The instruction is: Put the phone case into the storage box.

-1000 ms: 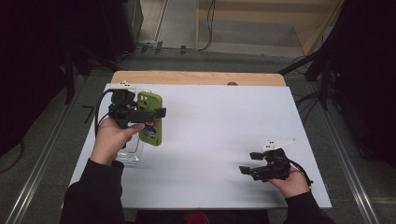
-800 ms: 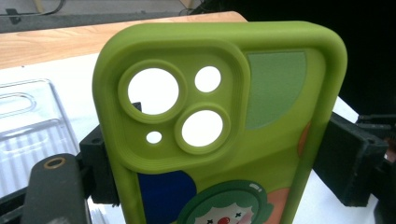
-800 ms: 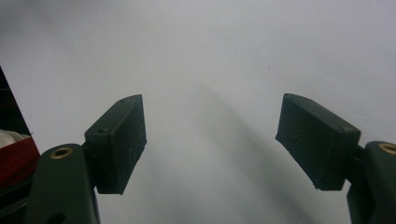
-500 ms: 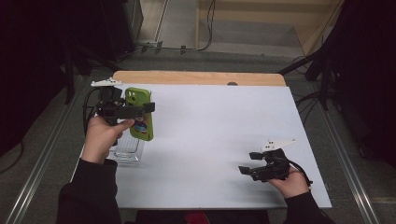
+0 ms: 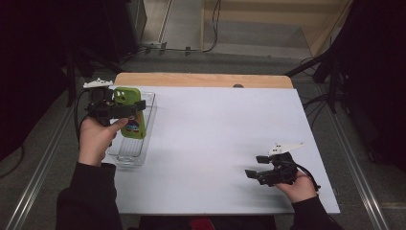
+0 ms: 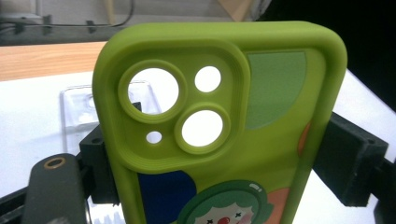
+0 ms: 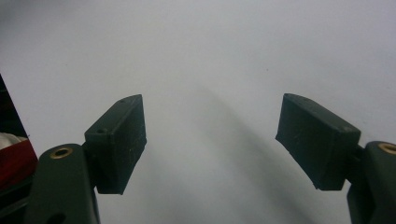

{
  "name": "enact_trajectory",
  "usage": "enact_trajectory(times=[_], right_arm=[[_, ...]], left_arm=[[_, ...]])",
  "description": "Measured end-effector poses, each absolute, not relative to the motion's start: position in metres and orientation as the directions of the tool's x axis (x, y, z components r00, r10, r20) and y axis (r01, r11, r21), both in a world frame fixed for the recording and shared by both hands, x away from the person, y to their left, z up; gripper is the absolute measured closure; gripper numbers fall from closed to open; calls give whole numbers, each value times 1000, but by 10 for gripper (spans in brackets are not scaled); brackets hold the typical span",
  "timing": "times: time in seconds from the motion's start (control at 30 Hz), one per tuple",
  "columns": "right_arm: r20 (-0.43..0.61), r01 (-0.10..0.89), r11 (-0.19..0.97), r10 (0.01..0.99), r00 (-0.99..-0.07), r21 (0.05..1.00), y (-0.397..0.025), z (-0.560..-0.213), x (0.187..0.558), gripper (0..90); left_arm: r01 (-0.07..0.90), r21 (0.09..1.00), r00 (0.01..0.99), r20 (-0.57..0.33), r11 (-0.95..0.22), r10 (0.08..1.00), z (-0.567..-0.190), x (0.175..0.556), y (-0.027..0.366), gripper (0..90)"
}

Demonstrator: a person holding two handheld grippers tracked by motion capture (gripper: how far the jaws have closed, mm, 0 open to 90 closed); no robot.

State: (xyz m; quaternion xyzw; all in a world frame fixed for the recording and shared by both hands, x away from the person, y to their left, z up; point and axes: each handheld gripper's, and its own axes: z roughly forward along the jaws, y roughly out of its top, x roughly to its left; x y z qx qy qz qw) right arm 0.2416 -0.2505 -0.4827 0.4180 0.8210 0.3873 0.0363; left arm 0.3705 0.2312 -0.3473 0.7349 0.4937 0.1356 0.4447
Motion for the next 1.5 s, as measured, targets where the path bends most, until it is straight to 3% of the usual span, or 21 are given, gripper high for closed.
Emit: enact_trajectory(times=[0.4, 1.13, 1.5], right_arm=[[274, 662, 341, 713, -645, 668, -249, -482, 242, 222], [282, 657, 338, 704, -651, 673, -250, -485, 245, 222], [282, 656, 339, 703, -653, 675, -250, -485, 245, 222]], left_arm=[[625, 778, 442, -286, -63, 850, -347, 405, 240, 176], [591, 794, 447, -173, -145, 878, -340, 461, 214, 175], [608, 785, 432, -203, -118, 879, -353, 491, 212, 174]])
